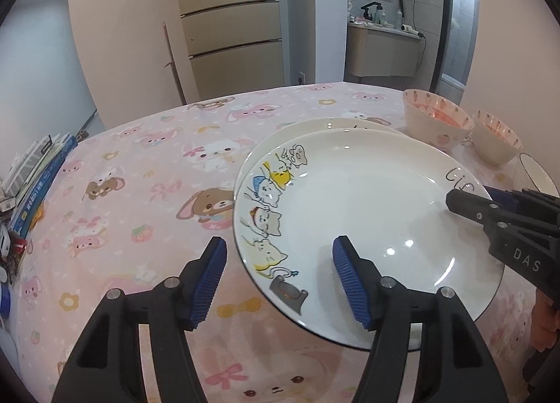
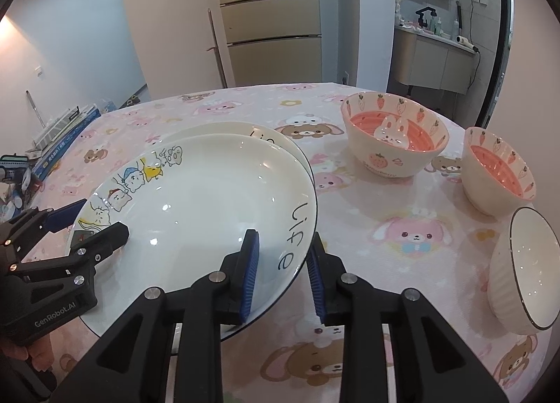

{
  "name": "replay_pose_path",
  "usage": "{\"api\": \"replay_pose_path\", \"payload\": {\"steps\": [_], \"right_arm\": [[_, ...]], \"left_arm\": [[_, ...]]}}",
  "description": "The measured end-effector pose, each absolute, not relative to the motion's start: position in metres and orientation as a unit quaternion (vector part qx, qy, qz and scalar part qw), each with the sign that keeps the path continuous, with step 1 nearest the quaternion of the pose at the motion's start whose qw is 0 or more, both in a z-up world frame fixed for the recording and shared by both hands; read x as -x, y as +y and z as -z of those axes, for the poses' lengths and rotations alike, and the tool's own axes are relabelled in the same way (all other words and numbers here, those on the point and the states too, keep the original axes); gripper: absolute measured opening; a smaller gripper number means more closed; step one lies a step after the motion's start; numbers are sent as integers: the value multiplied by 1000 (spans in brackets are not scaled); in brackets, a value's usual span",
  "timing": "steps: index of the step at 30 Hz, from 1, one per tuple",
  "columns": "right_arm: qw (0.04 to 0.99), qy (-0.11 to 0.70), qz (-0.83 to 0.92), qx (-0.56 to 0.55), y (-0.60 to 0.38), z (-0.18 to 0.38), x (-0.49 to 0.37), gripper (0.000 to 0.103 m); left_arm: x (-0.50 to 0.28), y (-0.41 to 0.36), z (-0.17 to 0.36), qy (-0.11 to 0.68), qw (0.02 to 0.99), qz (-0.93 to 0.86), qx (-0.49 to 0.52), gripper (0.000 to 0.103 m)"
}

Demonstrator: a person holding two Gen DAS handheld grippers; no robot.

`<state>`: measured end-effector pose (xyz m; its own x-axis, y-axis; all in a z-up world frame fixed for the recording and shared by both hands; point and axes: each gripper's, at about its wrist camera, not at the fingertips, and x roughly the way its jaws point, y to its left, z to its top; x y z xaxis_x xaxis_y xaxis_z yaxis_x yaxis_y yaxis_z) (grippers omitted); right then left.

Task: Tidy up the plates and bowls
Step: 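Lower the plate onto the stack and open both grippers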

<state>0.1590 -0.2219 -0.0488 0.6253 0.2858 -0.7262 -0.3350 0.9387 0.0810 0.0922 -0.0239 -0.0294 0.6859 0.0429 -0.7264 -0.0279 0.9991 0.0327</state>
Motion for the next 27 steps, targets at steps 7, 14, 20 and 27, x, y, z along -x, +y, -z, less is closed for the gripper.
{"api": "replay_pose_path", "payload": {"steps": [7, 14, 20, 27], "right_arm": [[901, 397, -176, -11, -238, 43, -161, 18], [907, 386, -167, -4, -233, 44, -164, 16], [910, 380, -165, -12, -235, 45, -168, 16], [916, 369, -157, -14, -233, 49, -174, 14]], "left_arm": [[-86, -6, 15, 394, 919, -15, 5, 15], [-88, -7, 18, 388, 921, -24, -3, 11], [-93, -8, 25, 380, 924, -28, -10, 11], [-98, -10, 32, 359, 932, -37, -20, 11]]}}
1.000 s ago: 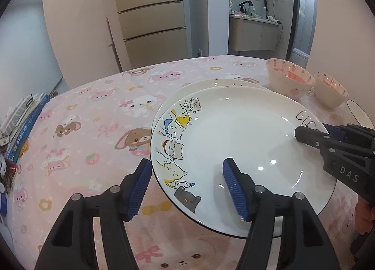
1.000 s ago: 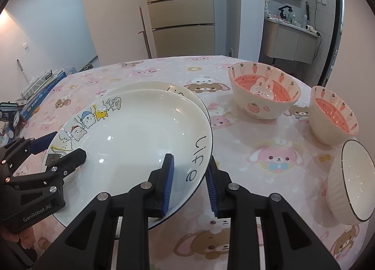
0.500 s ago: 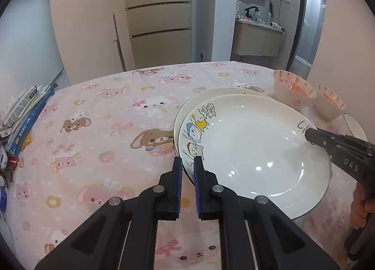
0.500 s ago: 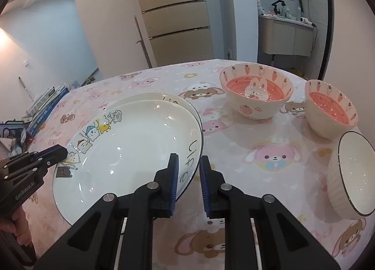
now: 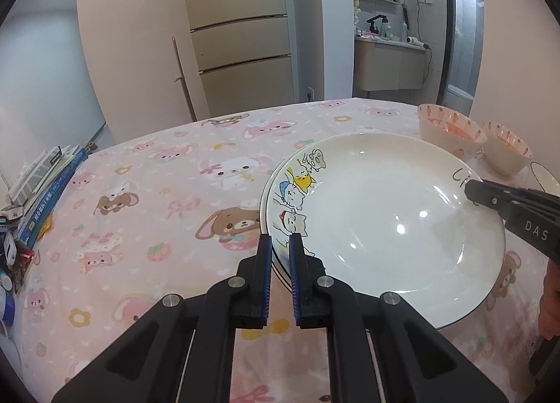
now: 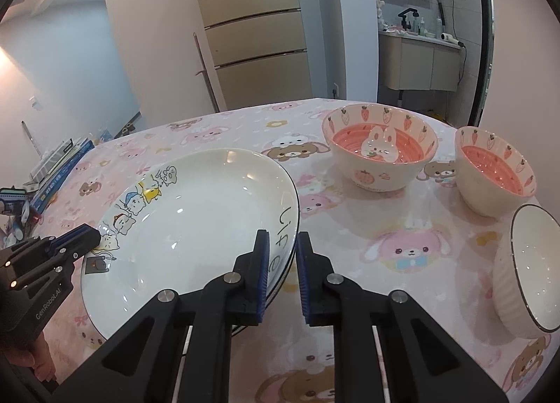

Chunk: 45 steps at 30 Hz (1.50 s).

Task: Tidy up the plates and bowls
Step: 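Lower the plate onto the stack and open both grippers, then raise both grippers and move them toward the pink bunny bowls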

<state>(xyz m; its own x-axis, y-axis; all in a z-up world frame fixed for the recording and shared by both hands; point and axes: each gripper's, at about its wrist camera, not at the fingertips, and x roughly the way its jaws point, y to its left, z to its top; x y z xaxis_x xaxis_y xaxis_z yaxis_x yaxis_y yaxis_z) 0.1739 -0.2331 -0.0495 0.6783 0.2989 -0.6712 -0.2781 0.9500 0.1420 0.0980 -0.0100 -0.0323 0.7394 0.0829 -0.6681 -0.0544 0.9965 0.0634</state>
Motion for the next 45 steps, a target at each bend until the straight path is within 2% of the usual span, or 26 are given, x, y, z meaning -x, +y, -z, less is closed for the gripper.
{"api": "replay_pose_path", "payload": {"steps": [14, 20, 26, 29, 32, 42, 43, 45], "right_arm": [[916, 368, -156, -14, -232, 56, -182, 12], [926, 336, -171, -23, -239, 41, -170, 12], [930, 322, -173, -30, -245, 30, -164, 12], [923, 345, -169, -29, -247, 32, -165, 12], [905, 373, -197, -58, -250, 38, -165, 12], [904, 373, -205, -47, -243, 39, -158, 13], [910, 361, -197, -45, -245, 35, -155, 13], [923, 337, -185, -33, -247, 26, -149, 13]], "left_arm": [[-97, -6, 34, 333, 942, -36, -10, 11], [-78, -11, 11, 271, 962, -19, -10, 11], [-69, -12, -1, 245, 970, 1, 6, 11], [-73, -12, 2, 280, 960, -13, 7, 11], [-75, -2, 7, 309, 950, 10, 54, 11], [-83, -4, 21, 321, 946, -3, 42, 12], [-80, -5, 18, 311, 950, -3, 38, 13], [-73, -6, 8, 286, 957, 0, 38, 25]]}}
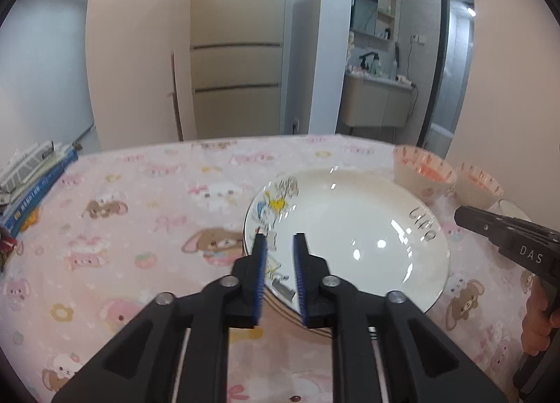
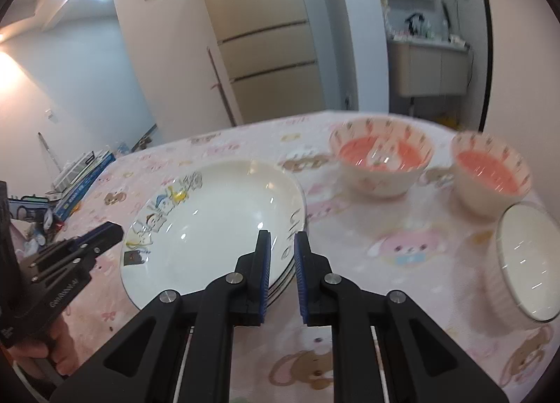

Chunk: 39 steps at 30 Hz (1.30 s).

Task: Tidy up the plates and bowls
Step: 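Raise both grippers and move them toward the pink bunny bowls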

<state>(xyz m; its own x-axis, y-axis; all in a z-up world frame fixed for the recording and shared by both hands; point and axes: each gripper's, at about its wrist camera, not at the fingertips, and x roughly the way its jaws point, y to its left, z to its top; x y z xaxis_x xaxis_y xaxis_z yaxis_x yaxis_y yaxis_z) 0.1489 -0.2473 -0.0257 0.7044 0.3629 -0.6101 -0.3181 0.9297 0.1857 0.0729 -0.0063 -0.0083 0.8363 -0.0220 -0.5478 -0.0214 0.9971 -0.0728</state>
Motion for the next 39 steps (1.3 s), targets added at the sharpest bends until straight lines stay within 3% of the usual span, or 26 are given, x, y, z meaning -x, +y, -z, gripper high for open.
{"api": "replay_pose_path", "payload": {"steps": [1, 2, 3, 8, 15, 19, 21, 22, 39], "right_arm": [[928, 324, -180, -28, -249, 21, -144, 13], [933, 312, -178, -24, -252, 16, -140, 13], [937, 301, -176, -20, -254, 12, -135, 13], [948, 265, -173, -26, -271, -11, -116, 15], [967, 200, -156, -28, -292, -50, -88, 43], [976, 161, -145, -33, -305, -73, -74, 75], [981, 137, -134, -36, -313, -83, -66, 86], [983, 125, -127, -39, -318, -87, -63, 90], [995, 85, -39, -25, -387, -105, -37, 93]], "left_arm": [[-69, -7, 3, 272, 961, 4, 41, 42], [-62, -8, -5, 250, 967, 7, 46, 64], [-56, -8, -11, 231, 972, 8, 48, 73], [-32, -23, -42, 162, 987, -3, 5, 87], [-6, -34, -79, 112, 993, 16, 16, 89], [3, -39, -98, 93, 995, 24, 26, 92], [7, -43, -106, 76, 996, 24, 26, 103], [9, -44, -108, 66, 997, 21, 25, 103], [-14, -101, -116, 81, 992, 89, 26, 103]]}}
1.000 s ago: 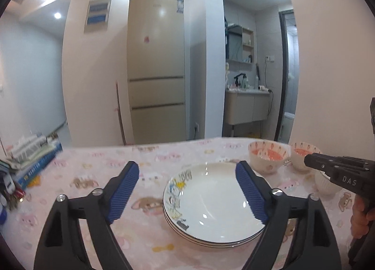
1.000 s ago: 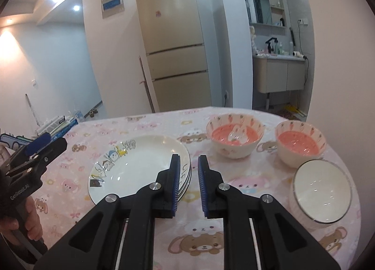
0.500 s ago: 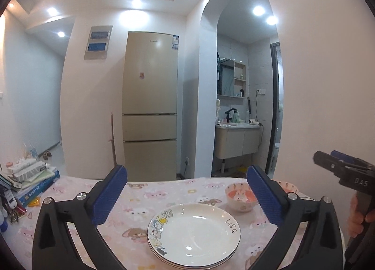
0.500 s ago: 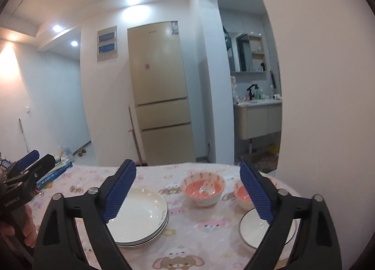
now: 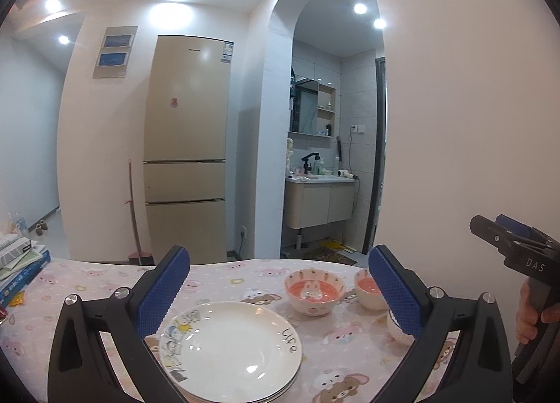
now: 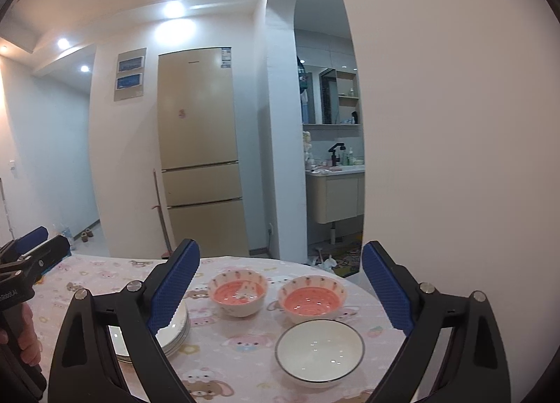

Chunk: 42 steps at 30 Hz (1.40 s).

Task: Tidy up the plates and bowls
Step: 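Raise both grippers and move them toward the pink bunny bowls, then close both grippers on the rim of a pink bunny bowl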

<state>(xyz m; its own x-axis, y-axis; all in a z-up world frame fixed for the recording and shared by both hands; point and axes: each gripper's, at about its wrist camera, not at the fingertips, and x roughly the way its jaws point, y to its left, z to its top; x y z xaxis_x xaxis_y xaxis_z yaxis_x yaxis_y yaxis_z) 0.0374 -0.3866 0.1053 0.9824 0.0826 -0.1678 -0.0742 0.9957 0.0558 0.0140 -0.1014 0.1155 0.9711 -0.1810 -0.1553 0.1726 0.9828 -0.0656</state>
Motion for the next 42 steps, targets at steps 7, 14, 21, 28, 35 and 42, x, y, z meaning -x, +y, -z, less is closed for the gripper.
{"api": "replay_pose_path", "payload": {"steps": [7, 14, 21, 28, 35, 42], "right_arm": [[992, 115, -33, -39, -408, -99, -64, 93], [977, 194, -78, -51, -401, -102, -143, 91], [919, 349, -165, -78, -382, -72, -268, 65], [860, 471, -188, -49, -360, -10, -332, 41], [837, 512, -189, -36, -355, 21, -358, 29], [817, 545, -188, -4, -342, 38, -374, 23]], "left_arm": [[-55, -127, -113, 109, 987, 113, 31, 103], [-142, -142, -119, 182, 977, 111, 27, 103], [-240, -135, -83, 322, 938, 118, 54, 84], [-303, -133, -23, 412, 899, 129, 79, 55], [-334, -144, 8, 475, 861, 160, 84, 38], [-344, -161, 23, 505, 844, 175, 54, 38]]}}
